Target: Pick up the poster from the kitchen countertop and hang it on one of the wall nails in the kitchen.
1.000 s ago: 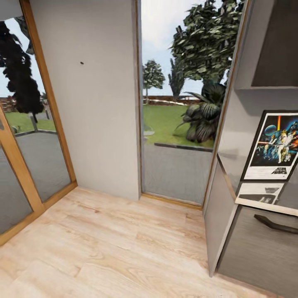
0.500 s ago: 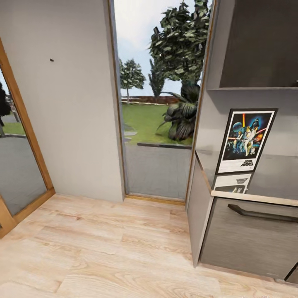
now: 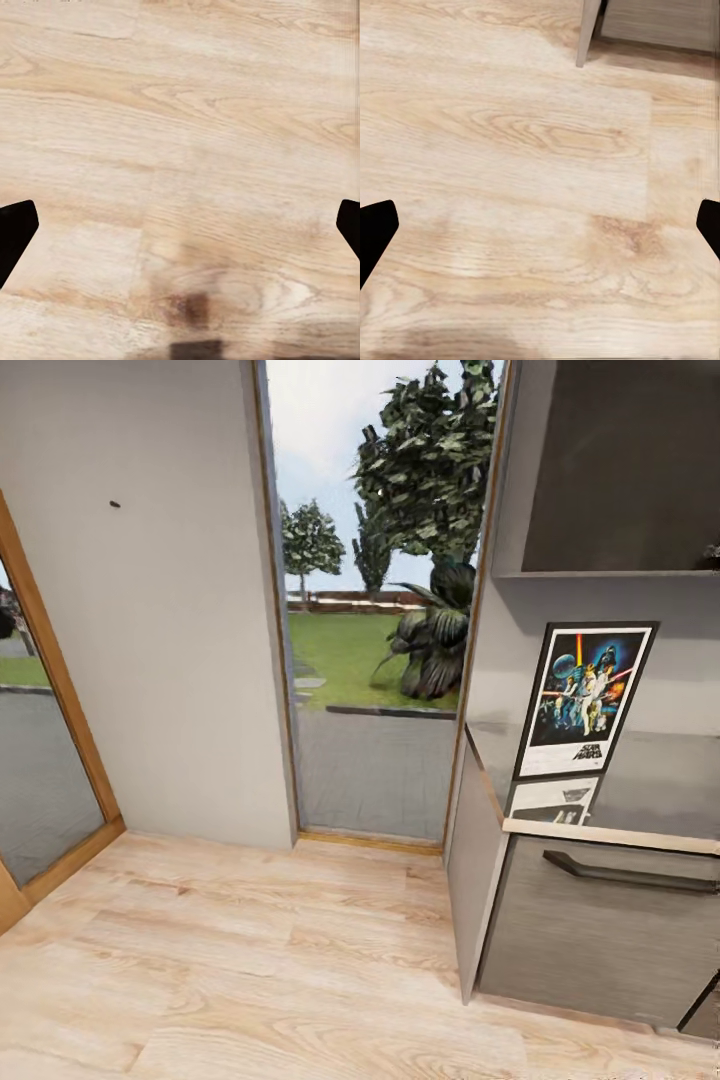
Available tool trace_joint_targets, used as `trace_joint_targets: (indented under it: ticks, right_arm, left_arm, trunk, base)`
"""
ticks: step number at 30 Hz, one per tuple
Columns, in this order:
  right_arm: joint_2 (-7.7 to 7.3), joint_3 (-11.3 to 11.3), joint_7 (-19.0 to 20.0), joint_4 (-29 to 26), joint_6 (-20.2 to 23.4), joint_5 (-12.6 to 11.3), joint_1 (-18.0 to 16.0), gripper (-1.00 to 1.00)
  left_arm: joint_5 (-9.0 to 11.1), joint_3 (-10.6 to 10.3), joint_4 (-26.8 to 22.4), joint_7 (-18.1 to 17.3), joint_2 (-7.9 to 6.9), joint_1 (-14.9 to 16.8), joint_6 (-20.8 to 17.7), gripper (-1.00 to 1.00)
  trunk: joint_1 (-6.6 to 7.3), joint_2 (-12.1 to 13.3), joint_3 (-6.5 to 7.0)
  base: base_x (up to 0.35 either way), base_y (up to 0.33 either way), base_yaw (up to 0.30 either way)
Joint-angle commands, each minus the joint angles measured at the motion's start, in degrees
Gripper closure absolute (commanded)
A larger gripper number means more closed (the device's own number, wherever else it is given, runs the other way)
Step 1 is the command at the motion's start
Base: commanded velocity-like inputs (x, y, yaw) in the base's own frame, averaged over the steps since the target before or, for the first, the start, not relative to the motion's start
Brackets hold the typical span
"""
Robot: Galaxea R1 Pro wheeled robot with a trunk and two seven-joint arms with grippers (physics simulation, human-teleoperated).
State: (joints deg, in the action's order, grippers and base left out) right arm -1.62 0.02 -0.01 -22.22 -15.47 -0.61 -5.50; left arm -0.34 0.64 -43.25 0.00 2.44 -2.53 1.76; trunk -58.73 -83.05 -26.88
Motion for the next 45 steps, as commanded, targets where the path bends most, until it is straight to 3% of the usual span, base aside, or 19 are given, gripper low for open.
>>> trace_joint_targets:
  ticks: [1,38,45]
  right_arm:
    - [0.01,0.0,0.0,0.1,-0.2,-0.1,0.0,-1.00]
    - [0.03,-0.4,-0.1,0.1,-0.2,-0.3,0.0,-1.00]
    - [-0.04,-0.4,0.0,0.1,-0.3,-0.2,0.0,-1.00]
  left_arm:
    - [0.0,0.1,0.0,0.0,0.02,0.0,0.1,-1.00]
    - [0.0,0.1,-0.1,0.0,0.02,0.0,0.1,-1.00]
    - [0.0,0.1,0.0,0.0,0.02,0.0,0.1,-1.00]
  trunk:
    - [0.00,0.0,-0.05]
    - [0.00,0.0,-0.05]
    - [0.00,0.0,-0.05]
  base:
    - [0.000,0.000,-0.200]
    - [0.000,0.000,-0.291]
    - [0.254,0.000,-0.059]
